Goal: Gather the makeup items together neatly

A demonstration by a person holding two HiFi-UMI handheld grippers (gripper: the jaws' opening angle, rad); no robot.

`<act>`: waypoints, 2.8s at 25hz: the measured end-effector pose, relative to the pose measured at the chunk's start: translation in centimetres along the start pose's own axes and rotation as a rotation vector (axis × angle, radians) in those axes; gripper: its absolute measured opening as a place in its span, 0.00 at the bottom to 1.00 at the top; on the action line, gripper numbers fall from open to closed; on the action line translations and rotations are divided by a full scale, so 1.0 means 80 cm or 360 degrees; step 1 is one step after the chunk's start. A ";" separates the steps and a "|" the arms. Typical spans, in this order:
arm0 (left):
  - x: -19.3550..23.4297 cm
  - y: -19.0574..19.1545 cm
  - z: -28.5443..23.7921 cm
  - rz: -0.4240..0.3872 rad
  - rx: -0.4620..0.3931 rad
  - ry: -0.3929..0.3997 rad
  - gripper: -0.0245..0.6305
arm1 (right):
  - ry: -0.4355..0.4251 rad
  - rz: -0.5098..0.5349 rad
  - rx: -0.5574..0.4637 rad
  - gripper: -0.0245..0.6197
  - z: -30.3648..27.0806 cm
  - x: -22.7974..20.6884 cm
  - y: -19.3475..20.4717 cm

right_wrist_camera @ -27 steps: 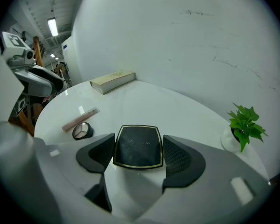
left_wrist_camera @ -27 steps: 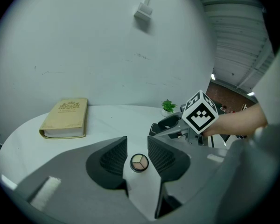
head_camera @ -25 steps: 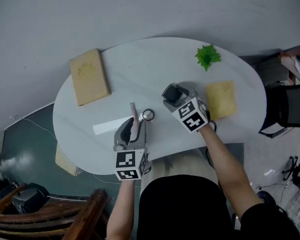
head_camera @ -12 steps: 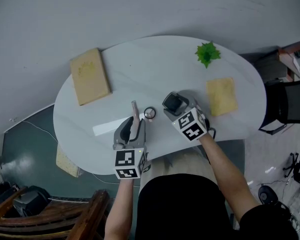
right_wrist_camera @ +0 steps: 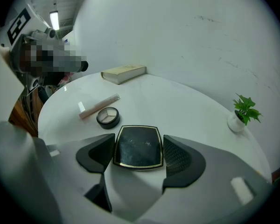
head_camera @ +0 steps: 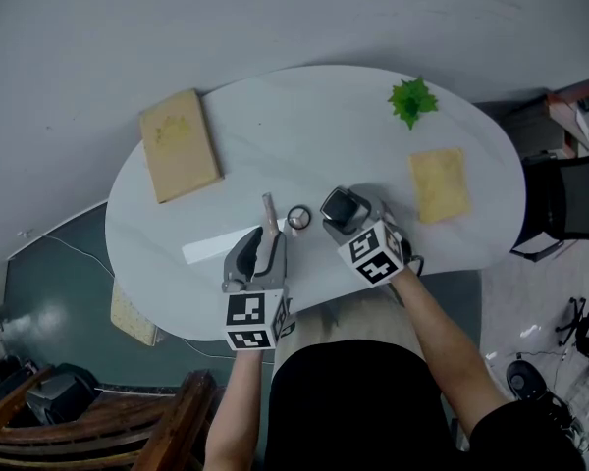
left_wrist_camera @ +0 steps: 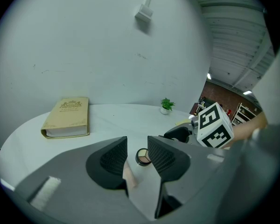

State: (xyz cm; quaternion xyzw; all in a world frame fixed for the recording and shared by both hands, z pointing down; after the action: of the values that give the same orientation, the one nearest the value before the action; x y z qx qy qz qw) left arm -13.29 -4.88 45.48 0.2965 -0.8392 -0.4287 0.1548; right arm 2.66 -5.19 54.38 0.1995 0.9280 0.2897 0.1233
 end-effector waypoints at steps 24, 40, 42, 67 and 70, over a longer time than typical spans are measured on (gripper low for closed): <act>0.016 0.010 0.011 -0.0020 -0.0012 0.0043 0.24 | 0.0019 0.0010 -0.0052 0.56 -0.006 0.006 0.007; 0.022 0.017 0.031 -0.0087 -0.0052 0.0086 0.24 | 0.0110 0.0000 -0.0168 0.57 0.020 0.022 -0.006; 0.022 0.017 0.033 -0.0087 -0.0055 0.0080 0.25 | 0.0114 -0.0004 -0.0179 0.57 0.025 0.025 -0.005; -0.114 0.028 0.120 -0.0041 -0.0138 -0.0102 0.25 | -0.0037 0.0103 -0.0347 0.30 0.172 0.083 0.064; -0.131 0.029 0.137 -0.0042 -0.0165 -0.0132 0.24 | -0.0061 0.0128 -0.0391 0.25 0.194 0.095 0.074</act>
State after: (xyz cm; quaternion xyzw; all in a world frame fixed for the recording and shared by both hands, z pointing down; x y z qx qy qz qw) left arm -11.62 9.68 40.90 0.2811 -0.8176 -0.4856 0.1295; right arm 3.00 10.22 44.51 0.2256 0.8742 0.4020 0.1527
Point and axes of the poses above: the fingertips, and each gripper's own axes: z backward along the fingers, x to its left, y out of its underside, the point moved 4 cm from there along z, backward along the fingers, and after that the axes turned 13 degrees about -z, right-handed, at the moved point
